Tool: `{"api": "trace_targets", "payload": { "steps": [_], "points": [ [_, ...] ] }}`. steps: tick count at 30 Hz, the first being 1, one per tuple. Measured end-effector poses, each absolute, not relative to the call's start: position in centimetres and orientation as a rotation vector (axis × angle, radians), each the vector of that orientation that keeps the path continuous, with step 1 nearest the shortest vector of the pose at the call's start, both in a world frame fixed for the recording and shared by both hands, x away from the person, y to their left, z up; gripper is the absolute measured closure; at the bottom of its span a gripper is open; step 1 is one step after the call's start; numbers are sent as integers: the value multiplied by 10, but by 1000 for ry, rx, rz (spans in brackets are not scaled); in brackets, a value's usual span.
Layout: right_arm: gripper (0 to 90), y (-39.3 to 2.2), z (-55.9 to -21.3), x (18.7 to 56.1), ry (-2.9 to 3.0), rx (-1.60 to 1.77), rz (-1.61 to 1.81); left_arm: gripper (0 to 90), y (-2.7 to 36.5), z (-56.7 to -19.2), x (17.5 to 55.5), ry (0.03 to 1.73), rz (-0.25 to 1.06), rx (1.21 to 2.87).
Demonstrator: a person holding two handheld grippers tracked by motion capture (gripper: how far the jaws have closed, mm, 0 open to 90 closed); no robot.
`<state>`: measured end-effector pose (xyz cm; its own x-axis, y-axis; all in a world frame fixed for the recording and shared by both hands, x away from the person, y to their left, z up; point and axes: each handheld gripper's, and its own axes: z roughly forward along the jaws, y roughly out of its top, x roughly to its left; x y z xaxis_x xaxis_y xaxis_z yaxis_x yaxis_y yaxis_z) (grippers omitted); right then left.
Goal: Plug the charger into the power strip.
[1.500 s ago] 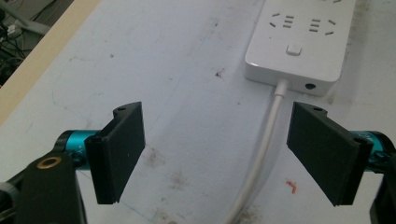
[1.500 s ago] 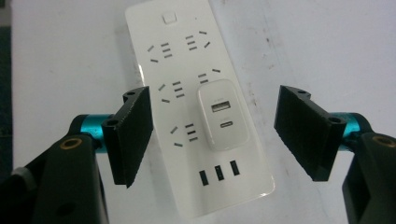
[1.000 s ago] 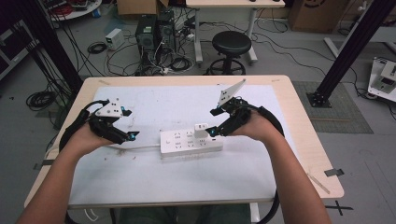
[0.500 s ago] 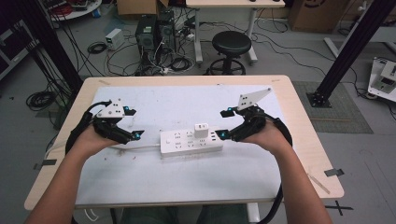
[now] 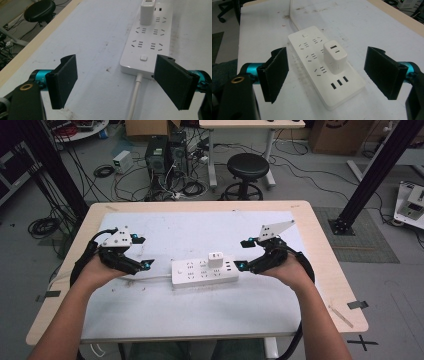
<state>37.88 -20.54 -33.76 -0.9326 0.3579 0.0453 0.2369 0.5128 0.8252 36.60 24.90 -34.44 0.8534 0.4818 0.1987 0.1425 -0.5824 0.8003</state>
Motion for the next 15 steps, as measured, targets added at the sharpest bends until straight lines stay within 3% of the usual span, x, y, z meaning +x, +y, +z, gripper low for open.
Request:
{"api": "trace_targets", "payload": {
  "steps": [15],
  "points": [
    [202, -212, -338, 379, 2592, 573, 1413, 193, 246, -348, 368, 462, 488, 2187]
  ]
}}
